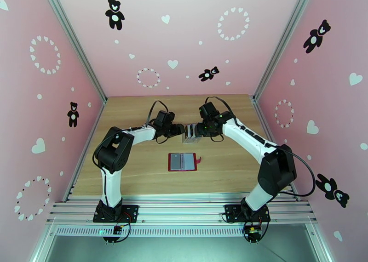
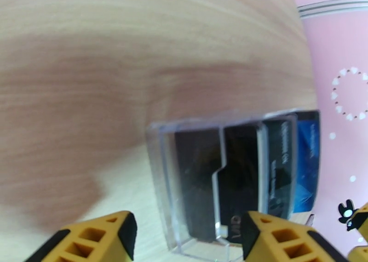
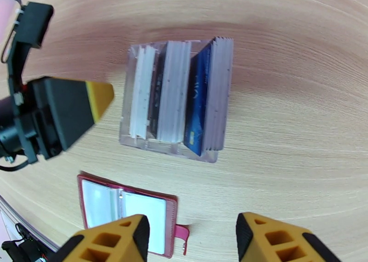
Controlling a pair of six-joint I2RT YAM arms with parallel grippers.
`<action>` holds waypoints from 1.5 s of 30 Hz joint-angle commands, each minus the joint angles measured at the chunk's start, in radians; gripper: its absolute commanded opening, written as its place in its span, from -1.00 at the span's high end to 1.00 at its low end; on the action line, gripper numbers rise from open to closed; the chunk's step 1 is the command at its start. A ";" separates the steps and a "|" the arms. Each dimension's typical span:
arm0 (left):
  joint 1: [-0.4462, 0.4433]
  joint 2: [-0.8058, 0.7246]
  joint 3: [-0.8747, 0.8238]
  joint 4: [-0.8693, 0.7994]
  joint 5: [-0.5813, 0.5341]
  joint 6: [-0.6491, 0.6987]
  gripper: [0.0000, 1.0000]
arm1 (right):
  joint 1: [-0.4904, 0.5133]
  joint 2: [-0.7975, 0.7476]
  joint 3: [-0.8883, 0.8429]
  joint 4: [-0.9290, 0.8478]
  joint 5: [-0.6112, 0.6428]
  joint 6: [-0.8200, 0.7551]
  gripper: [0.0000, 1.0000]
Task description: Put the credit cards into the card holder
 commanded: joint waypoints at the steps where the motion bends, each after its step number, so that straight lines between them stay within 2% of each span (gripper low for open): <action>1: 0.007 0.052 -0.021 0.054 0.057 -0.017 -0.28 | -0.001 0.036 0.045 -0.037 0.034 -0.011 -0.10; 10: 0.003 0.083 -0.023 0.078 0.077 -0.018 -0.27 | -0.005 0.121 0.138 -0.072 0.055 -0.030 -0.10; 18: 0.004 0.076 -0.028 0.036 0.054 -0.009 -0.06 | -0.006 0.187 0.195 -0.095 0.100 -0.052 -0.10; 27: -0.004 0.072 -0.018 0.020 0.062 0.007 0.02 | -0.007 0.250 0.224 -0.093 0.113 -0.061 -0.10; 45: -0.016 0.100 0.019 -0.007 0.101 0.023 -0.07 | -0.014 0.322 0.252 -0.090 0.117 -0.074 -0.09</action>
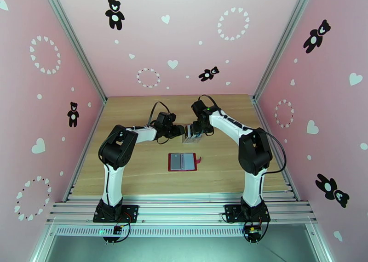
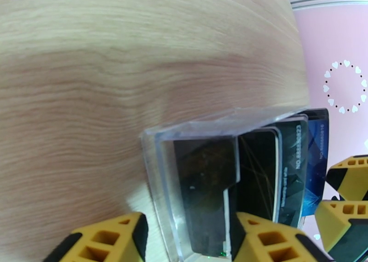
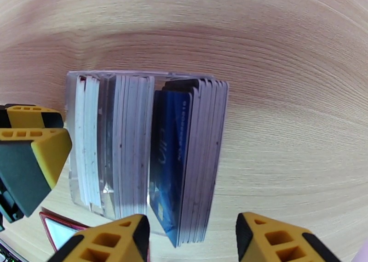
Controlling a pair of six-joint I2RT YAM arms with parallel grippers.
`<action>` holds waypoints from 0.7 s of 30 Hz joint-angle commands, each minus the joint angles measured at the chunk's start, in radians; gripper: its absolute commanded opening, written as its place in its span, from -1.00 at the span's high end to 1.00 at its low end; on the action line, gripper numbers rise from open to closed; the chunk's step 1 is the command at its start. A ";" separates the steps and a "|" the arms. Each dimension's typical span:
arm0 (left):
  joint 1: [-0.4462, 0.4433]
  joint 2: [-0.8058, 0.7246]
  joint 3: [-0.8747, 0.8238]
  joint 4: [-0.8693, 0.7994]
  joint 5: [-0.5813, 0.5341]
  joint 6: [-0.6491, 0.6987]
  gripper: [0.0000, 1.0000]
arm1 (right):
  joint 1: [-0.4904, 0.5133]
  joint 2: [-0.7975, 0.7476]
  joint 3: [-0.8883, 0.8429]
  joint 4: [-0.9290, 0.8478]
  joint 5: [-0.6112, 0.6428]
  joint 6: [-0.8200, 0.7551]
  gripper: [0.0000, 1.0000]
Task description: Put the credit cards into the card holder
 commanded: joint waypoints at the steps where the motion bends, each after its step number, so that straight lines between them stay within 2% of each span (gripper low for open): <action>1: -0.017 0.037 0.013 -0.062 0.026 0.021 -0.08 | -0.005 0.031 0.040 -0.025 0.017 -0.015 -0.09; 10: -0.021 0.046 0.025 -0.083 0.025 0.030 0.07 | -0.007 0.063 0.078 -0.043 0.045 -0.027 -0.06; 14: -0.021 0.045 0.025 -0.087 0.023 0.030 0.07 | -0.010 0.059 0.071 -0.046 0.057 -0.029 0.07; 21: -0.021 0.050 0.030 -0.091 0.022 0.030 0.04 | -0.010 0.055 0.059 -0.035 0.030 -0.030 0.09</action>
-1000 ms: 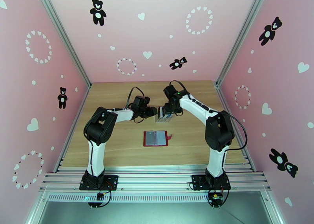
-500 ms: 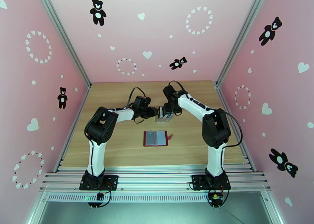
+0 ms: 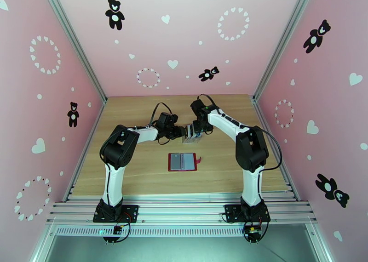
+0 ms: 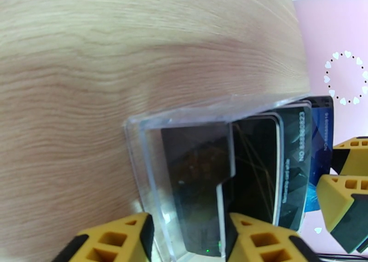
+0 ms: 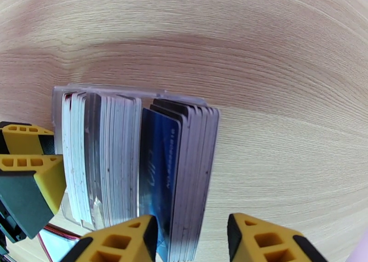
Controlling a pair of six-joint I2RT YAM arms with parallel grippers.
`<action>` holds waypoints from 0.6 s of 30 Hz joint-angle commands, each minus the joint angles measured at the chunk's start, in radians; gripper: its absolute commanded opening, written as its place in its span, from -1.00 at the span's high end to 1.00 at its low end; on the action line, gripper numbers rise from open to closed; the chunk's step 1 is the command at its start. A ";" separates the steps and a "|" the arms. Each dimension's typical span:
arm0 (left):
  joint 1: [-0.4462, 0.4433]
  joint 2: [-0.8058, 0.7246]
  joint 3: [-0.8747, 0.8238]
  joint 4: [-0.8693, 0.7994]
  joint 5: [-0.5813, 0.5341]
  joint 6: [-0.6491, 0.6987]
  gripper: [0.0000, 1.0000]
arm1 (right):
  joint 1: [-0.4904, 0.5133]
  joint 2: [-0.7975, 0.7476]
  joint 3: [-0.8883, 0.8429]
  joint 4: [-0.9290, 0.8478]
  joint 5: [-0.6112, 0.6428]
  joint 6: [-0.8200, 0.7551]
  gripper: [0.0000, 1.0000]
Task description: Put the credit cards into the card holder
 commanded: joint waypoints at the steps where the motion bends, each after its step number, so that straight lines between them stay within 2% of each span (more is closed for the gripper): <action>1: -0.008 0.038 0.011 -0.060 0.007 0.023 0.04 | -0.003 0.012 0.005 -0.014 -0.011 -0.004 0.09; 18: -0.010 0.039 0.012 -0.062 0.010 0.026 0.04 | -0.004 0.047 -0.011 -0.005 -0.012 -0.008 0.14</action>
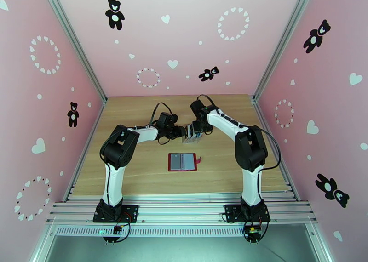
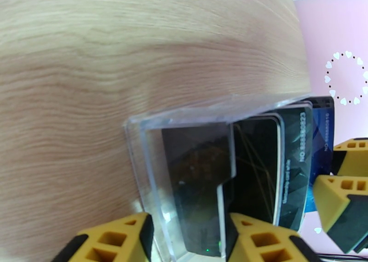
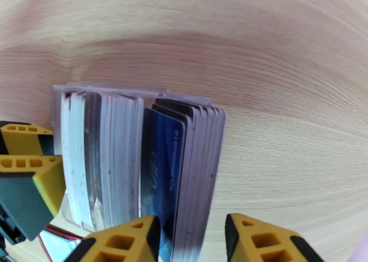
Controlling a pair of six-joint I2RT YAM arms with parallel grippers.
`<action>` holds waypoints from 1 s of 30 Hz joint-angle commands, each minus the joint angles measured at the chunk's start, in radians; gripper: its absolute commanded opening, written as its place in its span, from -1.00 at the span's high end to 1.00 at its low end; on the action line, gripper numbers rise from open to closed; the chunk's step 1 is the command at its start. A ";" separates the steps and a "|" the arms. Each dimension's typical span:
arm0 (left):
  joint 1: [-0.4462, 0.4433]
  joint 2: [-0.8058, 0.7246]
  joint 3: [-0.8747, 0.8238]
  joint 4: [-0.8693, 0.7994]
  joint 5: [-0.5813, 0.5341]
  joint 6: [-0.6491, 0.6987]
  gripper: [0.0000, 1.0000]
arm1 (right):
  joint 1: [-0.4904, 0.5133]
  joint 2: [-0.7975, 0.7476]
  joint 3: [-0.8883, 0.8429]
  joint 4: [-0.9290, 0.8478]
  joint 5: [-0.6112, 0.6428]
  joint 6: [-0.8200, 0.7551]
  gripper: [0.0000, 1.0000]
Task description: Put the credit cards into the card holder
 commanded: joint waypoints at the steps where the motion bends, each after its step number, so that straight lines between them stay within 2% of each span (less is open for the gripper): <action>1: -0.009 0.037 0.007 -0.055 0.009 0.026 0.04 | -0.004 0.027 -0.010 -0.008 -0.003 -0.009 0.14; 30: -0.010 0.041 0.007 -0.060 0.006 0.022 0.04 | -0.006 -0.046 0.022 -0.035 0.066 -0.022 0.18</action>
